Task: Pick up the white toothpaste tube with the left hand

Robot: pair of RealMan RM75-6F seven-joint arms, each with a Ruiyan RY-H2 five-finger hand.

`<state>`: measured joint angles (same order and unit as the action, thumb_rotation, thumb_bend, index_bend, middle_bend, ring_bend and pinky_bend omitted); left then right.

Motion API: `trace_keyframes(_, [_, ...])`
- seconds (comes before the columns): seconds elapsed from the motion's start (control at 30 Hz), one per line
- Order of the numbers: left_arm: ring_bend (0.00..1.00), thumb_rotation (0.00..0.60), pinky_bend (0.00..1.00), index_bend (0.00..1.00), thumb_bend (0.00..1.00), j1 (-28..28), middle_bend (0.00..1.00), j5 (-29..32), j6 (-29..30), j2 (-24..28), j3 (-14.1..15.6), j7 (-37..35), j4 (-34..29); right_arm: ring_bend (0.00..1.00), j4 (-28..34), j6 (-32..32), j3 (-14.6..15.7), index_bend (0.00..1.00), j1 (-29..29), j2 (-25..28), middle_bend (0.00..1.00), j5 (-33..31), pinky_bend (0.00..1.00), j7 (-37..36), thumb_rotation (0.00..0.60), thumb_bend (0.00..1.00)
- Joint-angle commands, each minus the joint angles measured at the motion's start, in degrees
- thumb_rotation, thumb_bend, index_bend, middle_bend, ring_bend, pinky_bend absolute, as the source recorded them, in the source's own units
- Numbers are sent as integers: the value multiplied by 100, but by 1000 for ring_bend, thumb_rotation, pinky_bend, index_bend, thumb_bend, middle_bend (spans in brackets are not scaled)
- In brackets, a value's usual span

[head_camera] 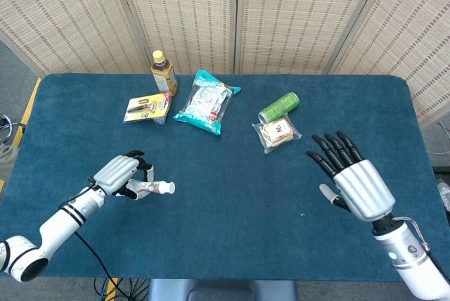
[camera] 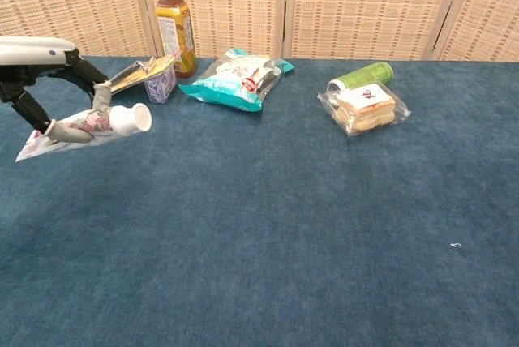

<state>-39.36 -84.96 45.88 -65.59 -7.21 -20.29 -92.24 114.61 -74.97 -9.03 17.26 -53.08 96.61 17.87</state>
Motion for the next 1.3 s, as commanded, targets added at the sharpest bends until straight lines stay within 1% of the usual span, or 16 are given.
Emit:
trace_keyframes(0.03, [359,600,105,577,416,-256,627,187,-335,105,-104,-62,-149,0,82,277,-68,226,257,-278,64,121,0,279,600,230])
trace_keyframes(0.3, [365,600,105,582,421,-696,634,865,-963,110,-334,-147,-204,0,182,976,-100,262,811,-758,64,-13,0,732,600,230])
trace_keyframes(0.47, [367,600,107,586,426,-910,639,1284,-1238,126,-472,-162,-202,0,114,1386,-104,266,1138,-1117,62,-169,0,1075,600,230])
trace_keyframes(0.6, [367,600,107,586,425,-1066,639,1600,-1419,139,-551,-107,-198,0,-2,1575,-135,272,1373,-1421,62,-223,0,1297,600,230])
trace_keyframes(0.8, [367,600,108,586,425,-1228,638,1951,-1560,181,-585,63,-278,0,-219,1707,-179,279,1647,-1827,62,-303,0,1519,600,230])
trace_keyframes(1.3, [368,600,109,586,425,-1338,639,2337,-1384,208,-571,486,-628,0,-787,1691,-259,279,2073,-2597,62,-547,0,1869,600,230])
